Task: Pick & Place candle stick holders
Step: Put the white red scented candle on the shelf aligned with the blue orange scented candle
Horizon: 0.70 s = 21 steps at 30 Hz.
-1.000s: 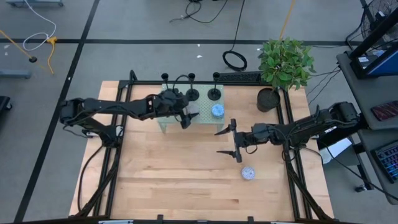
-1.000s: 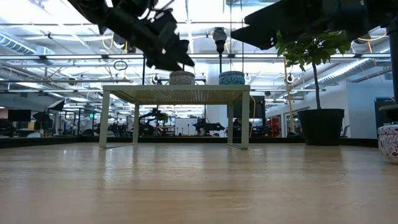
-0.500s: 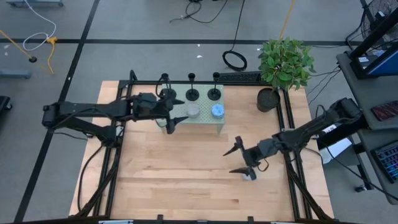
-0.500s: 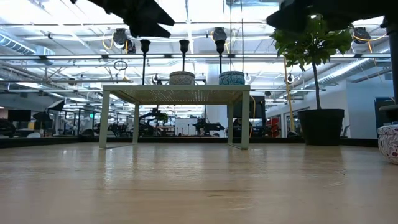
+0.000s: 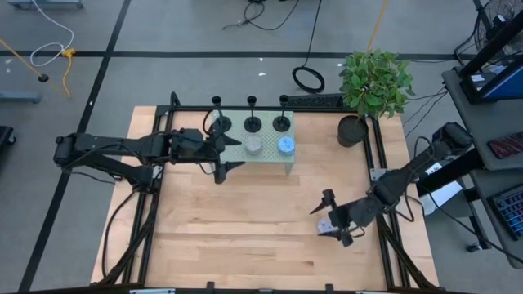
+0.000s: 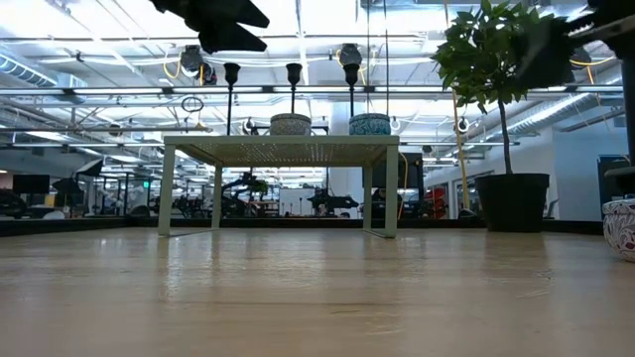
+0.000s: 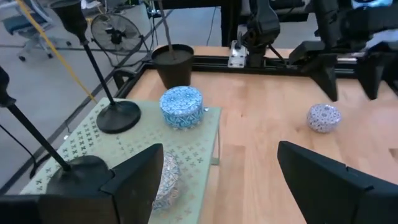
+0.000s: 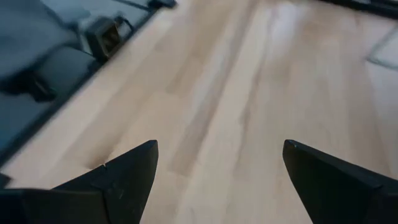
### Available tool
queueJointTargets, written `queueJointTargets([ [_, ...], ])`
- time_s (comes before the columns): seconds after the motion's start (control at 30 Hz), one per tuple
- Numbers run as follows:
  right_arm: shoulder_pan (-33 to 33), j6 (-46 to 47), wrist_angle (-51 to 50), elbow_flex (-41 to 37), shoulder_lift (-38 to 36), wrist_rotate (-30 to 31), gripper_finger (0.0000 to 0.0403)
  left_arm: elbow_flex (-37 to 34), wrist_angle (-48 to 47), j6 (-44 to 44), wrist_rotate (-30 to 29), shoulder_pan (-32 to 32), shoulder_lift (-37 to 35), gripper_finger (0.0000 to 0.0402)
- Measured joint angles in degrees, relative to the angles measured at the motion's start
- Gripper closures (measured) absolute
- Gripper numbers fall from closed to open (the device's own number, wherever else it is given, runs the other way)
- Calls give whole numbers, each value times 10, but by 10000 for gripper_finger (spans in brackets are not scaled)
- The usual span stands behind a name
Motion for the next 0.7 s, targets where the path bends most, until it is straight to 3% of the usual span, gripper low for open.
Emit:
queueJointTargets([
  [0.2,28,72,12,-55,2,3,67,0,0,-19,0,-1,0,78],
  [0.33,40,94,129,-141,2,5,67,0,1,-22,0,-1,0,78],
  [0.6,44,90,481,-311,3,18,67,0,2,-38,0,-1,0,78],
  [0.7,44,77,494,-317,2,17,67,0,6,-50,-9,-2,0,78],
])
